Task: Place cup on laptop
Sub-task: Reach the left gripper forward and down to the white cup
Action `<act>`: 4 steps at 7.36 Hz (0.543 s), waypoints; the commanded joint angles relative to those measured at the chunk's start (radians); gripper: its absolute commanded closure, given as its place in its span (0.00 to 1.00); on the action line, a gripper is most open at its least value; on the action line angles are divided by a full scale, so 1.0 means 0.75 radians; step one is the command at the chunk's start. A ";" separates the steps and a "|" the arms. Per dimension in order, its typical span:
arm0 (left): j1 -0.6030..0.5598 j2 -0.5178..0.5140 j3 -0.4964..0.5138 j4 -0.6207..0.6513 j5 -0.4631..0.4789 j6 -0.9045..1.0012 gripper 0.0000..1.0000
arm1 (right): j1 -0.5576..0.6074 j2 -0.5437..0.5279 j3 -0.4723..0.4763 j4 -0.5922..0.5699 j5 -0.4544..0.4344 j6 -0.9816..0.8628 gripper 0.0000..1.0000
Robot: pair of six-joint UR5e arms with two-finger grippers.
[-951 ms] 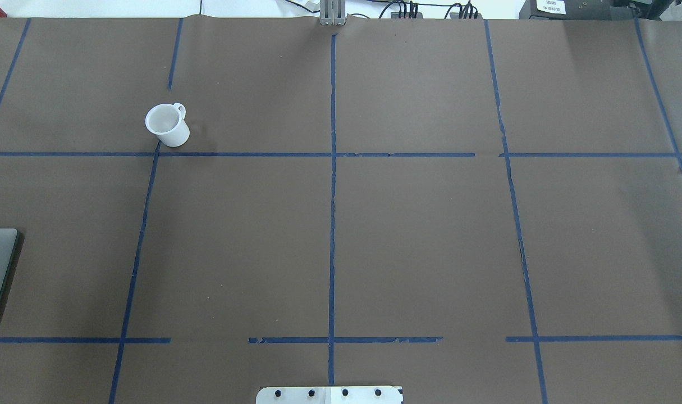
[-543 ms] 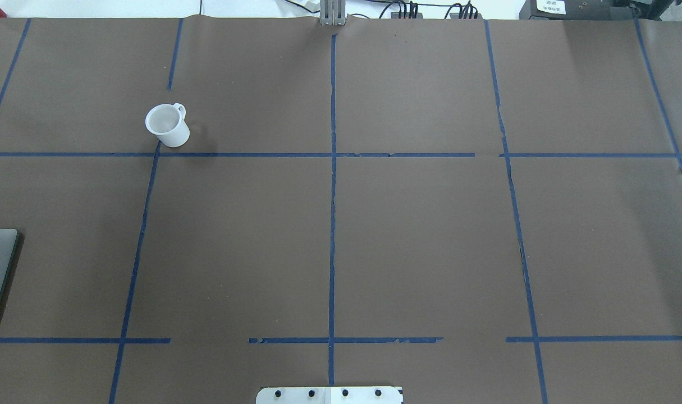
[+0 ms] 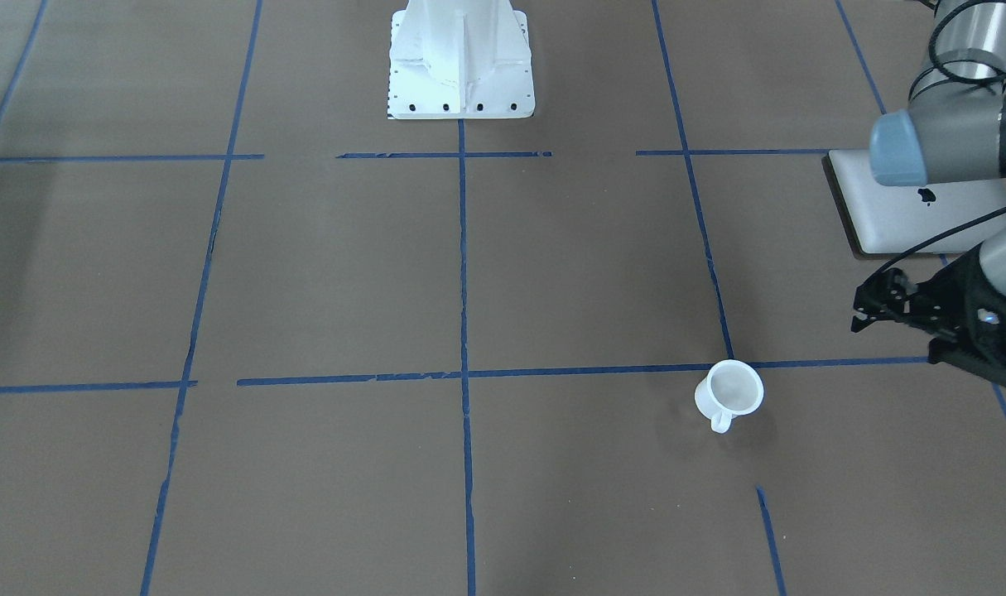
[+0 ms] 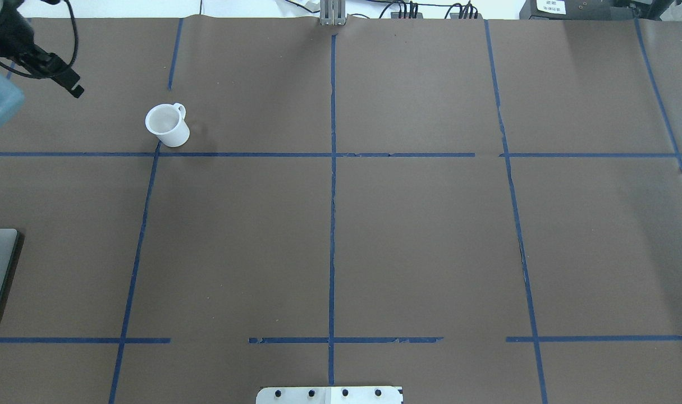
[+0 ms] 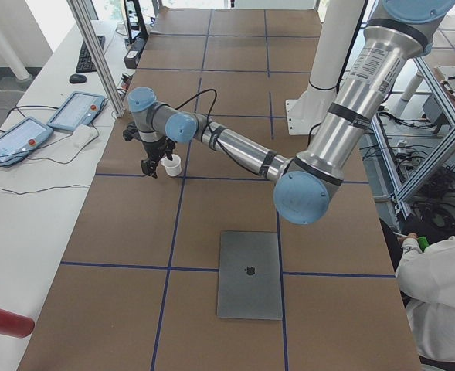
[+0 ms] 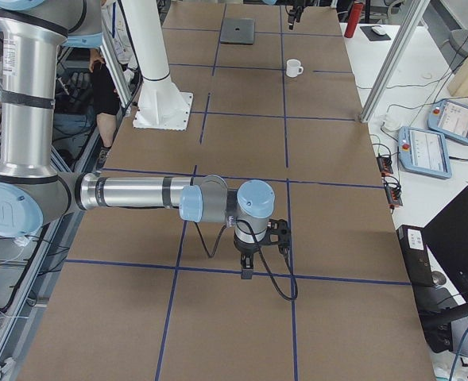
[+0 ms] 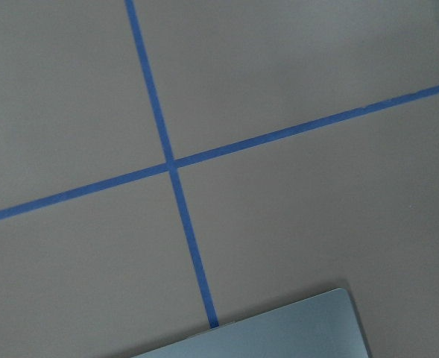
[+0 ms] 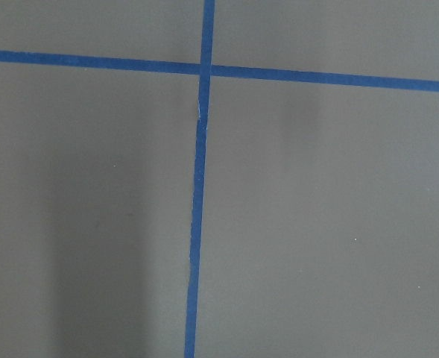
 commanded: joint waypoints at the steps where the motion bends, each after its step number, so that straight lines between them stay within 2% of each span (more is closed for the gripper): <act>1: 0.091 -0.222 0.341 -0.235 0.005 -0.219 0.00 | 0.000 0.000 0.000 0.000 -0.002 0.001 0.00; 2: 0.112 -0.318 0.486 -0.246 0.005 -0.333 0.00 | 0.000 0.000 0.000 0.000 0.000 0.001 0.00; 3: 0.155 -0.344 0.516 -0.268 0.005 -0.494 0.00 | 0.000 0.000 0.000 0.000 0.000 -0.001 0.00; 4: 0.196 -0.372 0.563 -0.366 0.005 -0.534 0.01 | 0.000 0.000 0.000 0.000 0.000 -0.001 0.00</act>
